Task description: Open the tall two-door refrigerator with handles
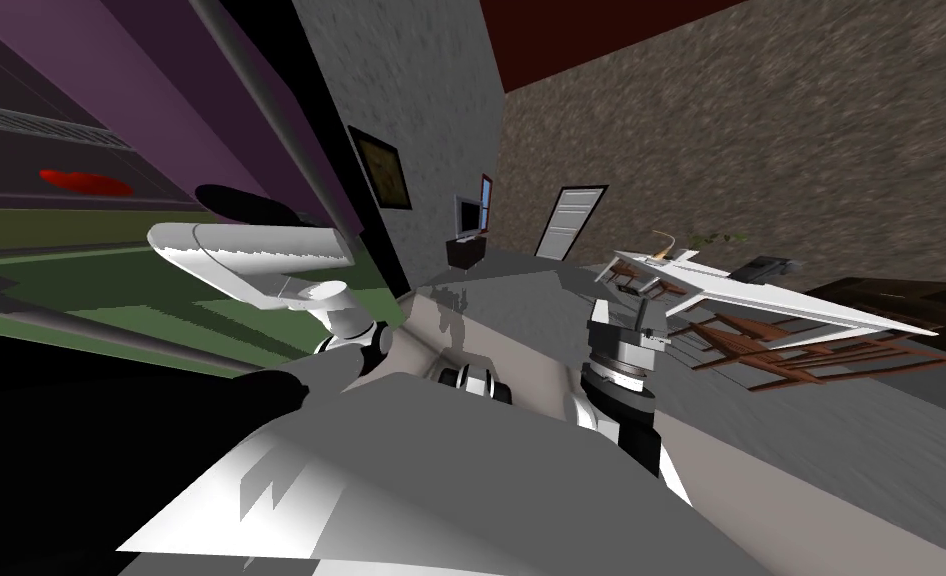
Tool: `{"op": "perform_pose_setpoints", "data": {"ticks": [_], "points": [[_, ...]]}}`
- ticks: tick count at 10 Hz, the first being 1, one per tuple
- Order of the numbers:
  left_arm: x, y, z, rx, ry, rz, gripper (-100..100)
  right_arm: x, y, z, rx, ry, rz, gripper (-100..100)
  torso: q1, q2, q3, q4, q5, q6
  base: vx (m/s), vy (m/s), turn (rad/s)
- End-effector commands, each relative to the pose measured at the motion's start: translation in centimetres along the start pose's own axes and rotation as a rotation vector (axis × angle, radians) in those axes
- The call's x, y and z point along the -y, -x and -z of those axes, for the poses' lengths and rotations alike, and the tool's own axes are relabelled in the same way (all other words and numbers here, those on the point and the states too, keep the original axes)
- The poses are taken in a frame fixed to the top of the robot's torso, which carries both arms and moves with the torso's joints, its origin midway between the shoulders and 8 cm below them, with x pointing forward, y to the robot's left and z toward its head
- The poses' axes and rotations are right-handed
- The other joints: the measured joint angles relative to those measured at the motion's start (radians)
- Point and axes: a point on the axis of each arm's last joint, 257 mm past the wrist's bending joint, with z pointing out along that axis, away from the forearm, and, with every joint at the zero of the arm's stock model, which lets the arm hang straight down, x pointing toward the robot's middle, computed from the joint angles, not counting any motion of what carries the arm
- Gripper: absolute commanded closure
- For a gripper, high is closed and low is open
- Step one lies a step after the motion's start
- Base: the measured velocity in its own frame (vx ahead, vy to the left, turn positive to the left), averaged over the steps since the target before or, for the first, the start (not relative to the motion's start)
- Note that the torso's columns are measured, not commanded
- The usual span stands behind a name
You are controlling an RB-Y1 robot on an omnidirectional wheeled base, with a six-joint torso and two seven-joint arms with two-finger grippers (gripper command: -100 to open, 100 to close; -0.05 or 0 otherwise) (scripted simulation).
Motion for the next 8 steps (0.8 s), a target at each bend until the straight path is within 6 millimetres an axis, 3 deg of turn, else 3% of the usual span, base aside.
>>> {"op": "perform_pose_setpoints", "data": {"ticks": [1,2,3,8], "points": [[2.2,1.1,0.5,0.018,-0.023,0.018,-100,0.0,0.0,0.0,0.0,0.0,0.0,0,0.0,0.0,-0.001,0.002,-0.003,0.001,-0.018,-0.008,-0.066],[0.5,0.5,-0.1,0.011,0.018,-0.001,-100,0.0,0.0,0.0,0.0,0.0,0.0,0,0.0,0.001,-0.003,0.004,-0.006,0.001,-0.011,-0.006,-0.008],[0.3,0.5,-0.1,0.012,0.024,-0.002,0,0.0,0.0,0.0,0.0,0.0,0.0,0,-0.003,0.001,-0.001,0.0,-0.002,0.0,-0.006,-0.004,0.005],[-0.3,0.5,-0.2,0.012,0.04,-0.001,0,0.0,0.0,0.0,0.0,0.0,0.0,0,-0.002,0.003,0.006,-0.005,0.006,-0.001,0.0,0.0,0.0]]}}
